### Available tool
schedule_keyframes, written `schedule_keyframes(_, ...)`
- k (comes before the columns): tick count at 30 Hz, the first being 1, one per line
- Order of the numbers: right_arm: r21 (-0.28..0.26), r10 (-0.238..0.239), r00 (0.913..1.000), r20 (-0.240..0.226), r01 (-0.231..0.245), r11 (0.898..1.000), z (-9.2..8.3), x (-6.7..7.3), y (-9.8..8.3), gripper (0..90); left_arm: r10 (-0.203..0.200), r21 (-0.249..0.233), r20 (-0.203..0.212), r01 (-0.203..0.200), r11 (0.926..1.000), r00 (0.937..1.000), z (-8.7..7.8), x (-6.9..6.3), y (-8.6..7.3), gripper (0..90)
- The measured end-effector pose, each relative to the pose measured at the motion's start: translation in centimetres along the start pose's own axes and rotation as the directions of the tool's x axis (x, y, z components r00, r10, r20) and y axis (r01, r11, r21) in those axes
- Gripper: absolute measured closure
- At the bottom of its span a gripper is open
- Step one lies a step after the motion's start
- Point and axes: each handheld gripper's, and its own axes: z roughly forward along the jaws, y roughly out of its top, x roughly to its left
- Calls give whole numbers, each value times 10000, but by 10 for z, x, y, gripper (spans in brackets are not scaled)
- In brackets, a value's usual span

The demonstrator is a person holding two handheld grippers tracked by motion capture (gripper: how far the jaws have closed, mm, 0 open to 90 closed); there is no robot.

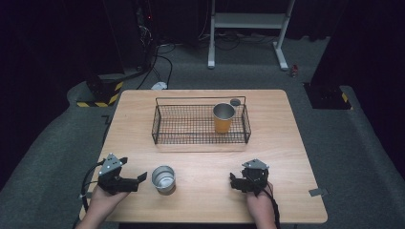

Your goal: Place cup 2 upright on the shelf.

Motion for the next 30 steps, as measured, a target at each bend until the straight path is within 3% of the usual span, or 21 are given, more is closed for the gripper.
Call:
schedule_keyframes(9, 17, -52, 10000, -19, 52, 10000, 0, 0, 0, 92, 80, -491, 993, -32, 9988, 9950, -8, -19, 7, 5)
schedule_keyframes(12, 16, -63, 10000, -37, 63, 10000, 0, 0, 0, 92, 250, -572, 1039, -192, 9982, 9943, -9, -24, 8, 5)
schedule_keyframes(16, 24, -69, 9999, -101, 69, 10000, 0, 0, 0, 92, 352, -753, 1336, -253, 9968, 9904, -10, -35, 11, 5)
schedule_keyframes(21, 23, -72, 9999, -104, 72, 10000, 0, 0, 0, 92, 401, -929, 1891, -228, 9954, 9811, -5, -44, 15, 5)
schedule_keyframes(25, 25, -73, 9999, -108, 73, 10000, 0, 0, 0, 92, 576, -977, 2117, -375, 9945, 9756, 0, -48, 15, 5)
schedule_keyframes(27, 24, -73, 9999, -106, 74, 10000, 0, 0, 0, 92, 481, -904, 2274, -281, 9955, 9726, 4, -50, 14, 4)
schedule_keyframes(30, 19, -80, 9999, -98, 80, 10000, 0, 0, 0, 92, 737, -852, 2157, -564, 9948, 9737, 10, -52, 13, 5)
